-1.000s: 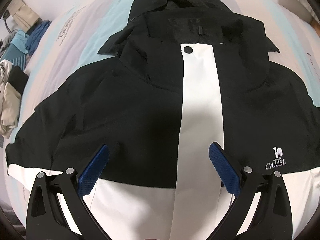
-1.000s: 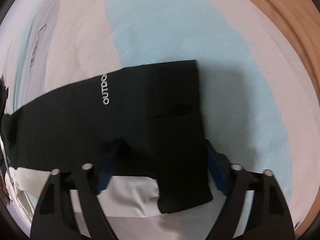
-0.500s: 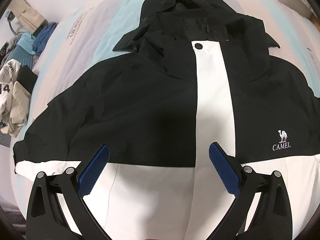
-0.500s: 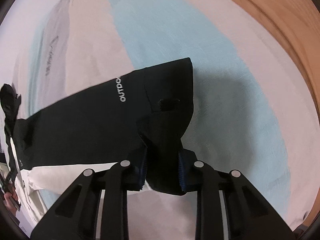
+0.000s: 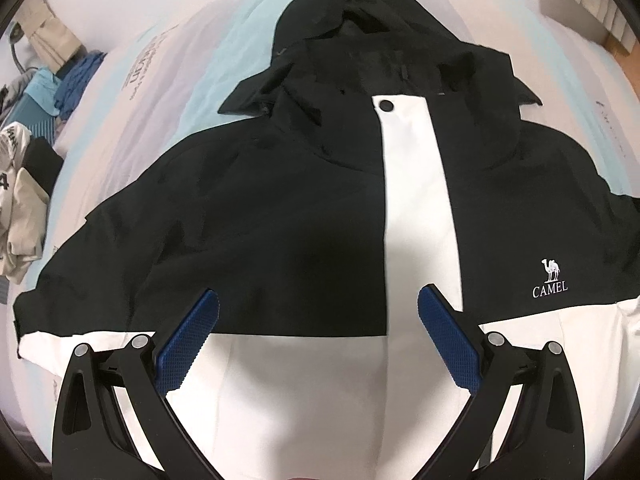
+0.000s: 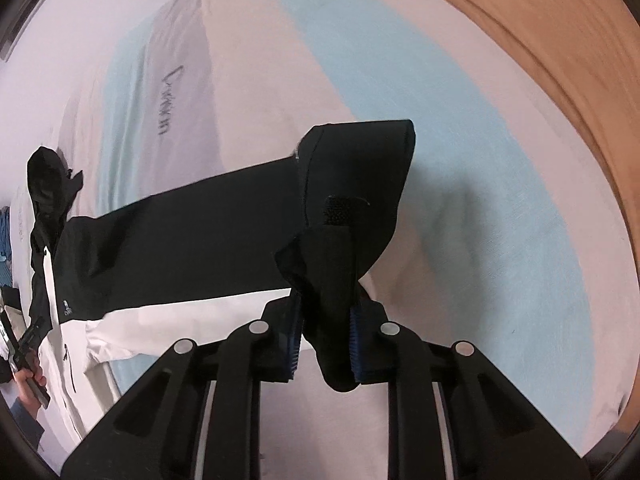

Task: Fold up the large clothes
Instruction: 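Carry the held sleeve with the right tool across the jacket body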

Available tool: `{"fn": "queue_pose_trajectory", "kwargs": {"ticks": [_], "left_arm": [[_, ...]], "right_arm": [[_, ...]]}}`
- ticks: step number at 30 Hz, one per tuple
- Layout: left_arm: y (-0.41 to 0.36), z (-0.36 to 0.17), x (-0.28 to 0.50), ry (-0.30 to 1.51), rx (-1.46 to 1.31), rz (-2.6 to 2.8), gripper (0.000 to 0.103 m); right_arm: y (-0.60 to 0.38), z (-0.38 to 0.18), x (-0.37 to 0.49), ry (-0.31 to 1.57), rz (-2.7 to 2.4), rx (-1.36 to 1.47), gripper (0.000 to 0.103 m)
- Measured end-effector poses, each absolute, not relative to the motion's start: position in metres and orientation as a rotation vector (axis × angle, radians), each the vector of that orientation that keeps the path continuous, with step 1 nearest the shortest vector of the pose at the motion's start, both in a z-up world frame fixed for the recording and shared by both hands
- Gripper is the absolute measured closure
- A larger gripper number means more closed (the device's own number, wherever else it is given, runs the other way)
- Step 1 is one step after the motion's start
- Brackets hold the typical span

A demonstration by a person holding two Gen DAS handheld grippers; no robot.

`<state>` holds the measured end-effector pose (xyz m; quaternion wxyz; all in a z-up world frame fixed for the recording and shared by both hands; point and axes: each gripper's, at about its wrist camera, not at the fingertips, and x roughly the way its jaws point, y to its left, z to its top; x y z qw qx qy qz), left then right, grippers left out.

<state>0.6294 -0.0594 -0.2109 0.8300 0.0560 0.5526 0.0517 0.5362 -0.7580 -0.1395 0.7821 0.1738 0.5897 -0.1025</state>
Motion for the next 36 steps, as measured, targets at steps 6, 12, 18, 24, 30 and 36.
{"fn": "queue_pose_trajectory", "kwargs": {"ticks": [6, 12, 18, 24, 30, 36], "left_arm": [[-0.022, -0.197, 0.617, 1.188, 0.069, 0.1, 0.006], [0.024, -0.184, 0.597, 1.187, 0.048, 0.096, 0.006], [0.063, -0.177, 0.586, 1.169, 0.024, 0.114, 0.006], [0.107, -0.158, 0.579, 1.142, 0.015, 0.104, 0.006], [0.164, -0.138, 0.571, 1.155, -0.004, 0.134, 0.006], [0.235, -0.116, 0.563, 1.144, 0.036, 0.148, 0.006]], "right_arm": [[-0.688, -0.117, 0.551, 1.237, -0.145, 0.397, 0.086], [-0.625, -0.102, 0.571, 1.232, -0.075, 0.375, 0.086], [-0.543, -0.093, 0.595, 1.241, -0.008, 0.342, 0.087], [-0.446, -0.077, 0.612, 1.248, 0.098, 0.339, 0.087], [-0.33, -0.063, 0.624, 1.265, 0.171, 0.294, 0.087], [-0.216, -0.058, 0.635, 1.244, 0.249, 0.319, 0.088]]}}
